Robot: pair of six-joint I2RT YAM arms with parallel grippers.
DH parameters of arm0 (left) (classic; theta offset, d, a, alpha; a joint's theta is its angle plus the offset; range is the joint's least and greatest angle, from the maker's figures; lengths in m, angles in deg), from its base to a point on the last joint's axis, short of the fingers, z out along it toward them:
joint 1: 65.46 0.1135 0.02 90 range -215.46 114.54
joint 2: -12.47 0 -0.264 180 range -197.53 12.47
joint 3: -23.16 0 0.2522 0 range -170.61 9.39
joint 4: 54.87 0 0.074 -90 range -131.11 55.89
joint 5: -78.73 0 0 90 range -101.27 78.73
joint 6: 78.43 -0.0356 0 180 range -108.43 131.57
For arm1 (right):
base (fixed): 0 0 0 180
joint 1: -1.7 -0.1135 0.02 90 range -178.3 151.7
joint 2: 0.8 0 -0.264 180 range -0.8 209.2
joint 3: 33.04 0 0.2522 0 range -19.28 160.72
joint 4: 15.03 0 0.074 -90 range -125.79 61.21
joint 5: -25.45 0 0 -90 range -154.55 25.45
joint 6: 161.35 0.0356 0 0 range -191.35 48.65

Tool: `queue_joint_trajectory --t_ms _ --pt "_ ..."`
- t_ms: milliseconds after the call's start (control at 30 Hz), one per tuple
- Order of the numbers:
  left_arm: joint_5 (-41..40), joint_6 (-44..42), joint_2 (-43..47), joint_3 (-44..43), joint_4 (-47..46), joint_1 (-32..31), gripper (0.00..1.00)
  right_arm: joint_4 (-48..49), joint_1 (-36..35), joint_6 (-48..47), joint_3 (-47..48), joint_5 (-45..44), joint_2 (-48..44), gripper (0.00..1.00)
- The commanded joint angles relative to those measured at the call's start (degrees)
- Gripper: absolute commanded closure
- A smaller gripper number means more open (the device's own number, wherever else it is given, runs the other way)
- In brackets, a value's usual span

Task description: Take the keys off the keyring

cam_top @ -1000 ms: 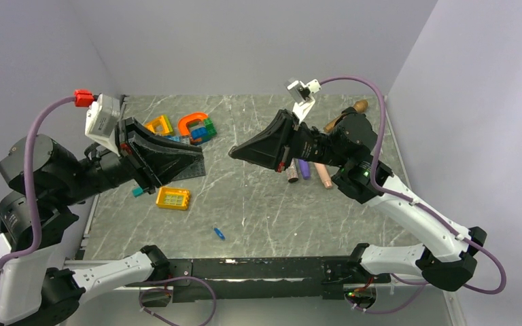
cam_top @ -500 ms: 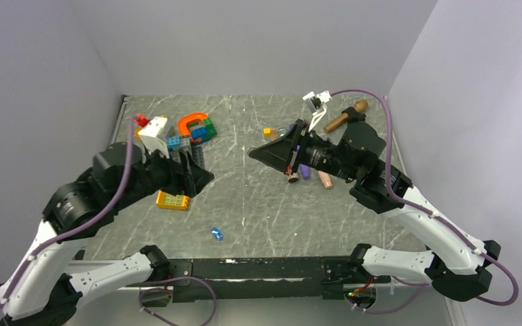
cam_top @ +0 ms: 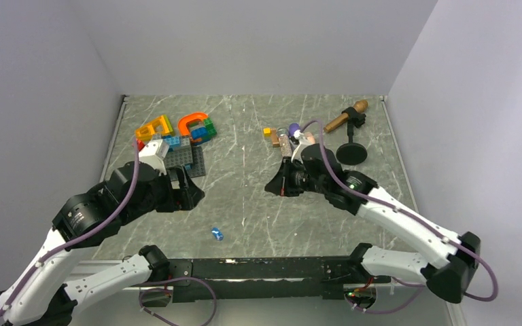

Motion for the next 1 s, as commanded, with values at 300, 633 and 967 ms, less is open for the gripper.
queue_joint_trajectory --t_ms 300,633,967 --pt "-1.8 6.1 3.4 1.0 4.8 0.1 0.06 20.9 9.5 -0.7 -4.3 25.3 27.0 1.0" --pt "-3.4 7.2 5.6 -0.5 6.8 0.1 0.04 19.2 9.0 -2.8 6.4 29.8 39.5 1.0" --pt "-2.6 6.8 4.7 0.9 3.5 0.1 0.04 10.6 9.0 -8.2 8.1 25.6 35.0 0.0"
